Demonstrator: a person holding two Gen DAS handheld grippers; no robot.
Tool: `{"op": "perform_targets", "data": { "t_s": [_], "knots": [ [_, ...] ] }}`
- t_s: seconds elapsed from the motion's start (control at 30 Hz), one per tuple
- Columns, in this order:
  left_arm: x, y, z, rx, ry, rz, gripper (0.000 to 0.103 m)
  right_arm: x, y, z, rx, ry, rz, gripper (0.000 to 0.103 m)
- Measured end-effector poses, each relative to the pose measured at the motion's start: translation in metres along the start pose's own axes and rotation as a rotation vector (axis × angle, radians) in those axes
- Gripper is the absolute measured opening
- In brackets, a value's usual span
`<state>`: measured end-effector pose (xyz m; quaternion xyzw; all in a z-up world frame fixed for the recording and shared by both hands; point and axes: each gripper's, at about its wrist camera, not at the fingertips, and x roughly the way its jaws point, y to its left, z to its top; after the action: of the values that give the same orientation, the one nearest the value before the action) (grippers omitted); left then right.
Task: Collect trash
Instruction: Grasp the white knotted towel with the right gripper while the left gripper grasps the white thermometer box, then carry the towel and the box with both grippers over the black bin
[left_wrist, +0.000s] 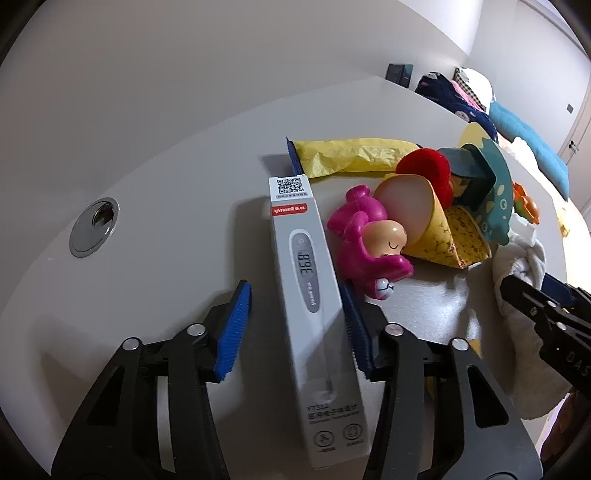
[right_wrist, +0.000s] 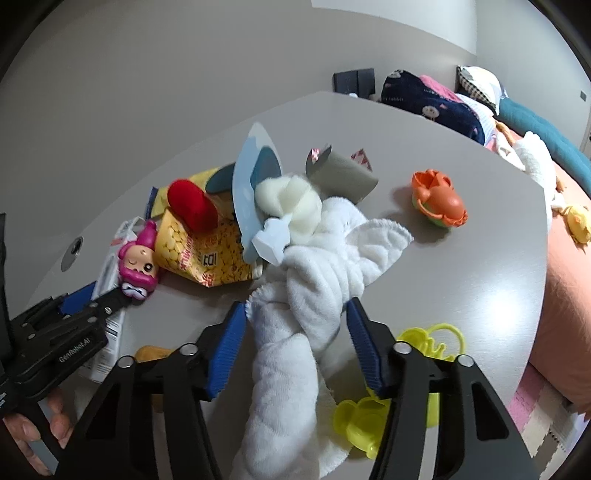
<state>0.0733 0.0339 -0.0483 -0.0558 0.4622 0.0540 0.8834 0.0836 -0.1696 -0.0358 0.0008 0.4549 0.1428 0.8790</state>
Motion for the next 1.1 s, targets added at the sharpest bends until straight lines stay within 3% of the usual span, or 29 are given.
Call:
{"op": "perform_targets", "data": {
  "t_s": [0.2, 0.6, 1.1],
  "knots": [
    [-0.004, 0.003, -0.005, -0.006, -0.007, -0.023, 0.027, 0.001, -0.005, -0.001, 0.029, -0.006, 0.05, 0.039],
    [-0.044, 0.0, 0.003, -0.016, -0.118, -0.043, 0.027, -0.046, -0.008, 0.006, 0.054, -0.101, 0.077, 0.037],
    [-0.088, -0.031, 0.001, 0.032, -0.183, -0.084, 0.027, -0.117, -0.023, -0.003, 0.079, -0.215, 0.08, 0.037]
  ]
}}
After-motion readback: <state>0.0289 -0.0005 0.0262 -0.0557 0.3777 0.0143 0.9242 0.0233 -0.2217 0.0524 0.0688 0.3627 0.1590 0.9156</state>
